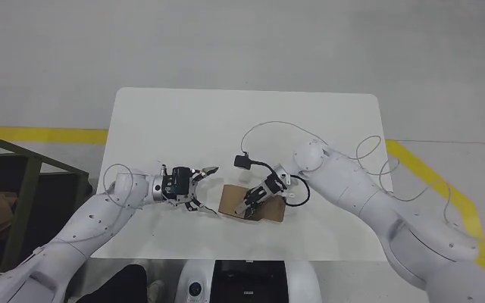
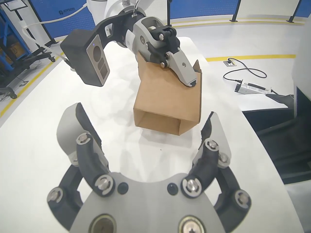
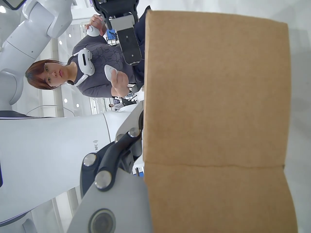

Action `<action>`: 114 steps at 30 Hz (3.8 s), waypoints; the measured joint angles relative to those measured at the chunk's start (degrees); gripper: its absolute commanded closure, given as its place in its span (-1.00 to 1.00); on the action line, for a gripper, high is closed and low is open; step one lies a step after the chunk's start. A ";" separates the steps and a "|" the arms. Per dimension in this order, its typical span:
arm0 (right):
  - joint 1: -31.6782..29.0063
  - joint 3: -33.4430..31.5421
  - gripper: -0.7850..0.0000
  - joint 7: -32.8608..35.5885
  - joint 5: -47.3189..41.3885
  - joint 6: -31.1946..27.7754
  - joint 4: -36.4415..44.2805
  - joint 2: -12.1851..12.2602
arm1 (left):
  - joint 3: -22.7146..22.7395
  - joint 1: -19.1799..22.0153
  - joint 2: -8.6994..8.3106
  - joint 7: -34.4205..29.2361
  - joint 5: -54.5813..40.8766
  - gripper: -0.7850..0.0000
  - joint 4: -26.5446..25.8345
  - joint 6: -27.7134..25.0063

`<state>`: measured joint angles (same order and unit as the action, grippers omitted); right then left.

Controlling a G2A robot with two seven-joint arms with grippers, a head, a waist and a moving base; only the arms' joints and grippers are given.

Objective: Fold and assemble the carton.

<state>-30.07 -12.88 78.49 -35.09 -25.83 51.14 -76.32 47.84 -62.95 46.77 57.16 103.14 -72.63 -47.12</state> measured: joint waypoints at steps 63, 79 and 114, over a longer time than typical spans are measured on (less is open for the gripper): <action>-14.04 -13.44 0.45 -11.26 10.77 9.17 16.87 10.93 | 12.71 -13.26 -3.37 -14.05 -14.14 -1.00 -8.27 3.31; -16.51 -15.72 1.00 -13.09 10.27 5.79 13.23 9.85 | 13.43 -13.65 -2.98 -15.49 -14.28 -1.00 -9.54 2.58; -11.83 -22.00 -1.00 -11.27 12.88 2.18 5.15 7.62 | 6.03 -8.95 0.16 -12.27 -7.15 -1.00 -5.20 3.41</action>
<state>-41.90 -34.88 67.22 -22.21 -23.65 56.29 -68.69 53.87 -71.90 46.93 44.89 95.99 -77.83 -43.71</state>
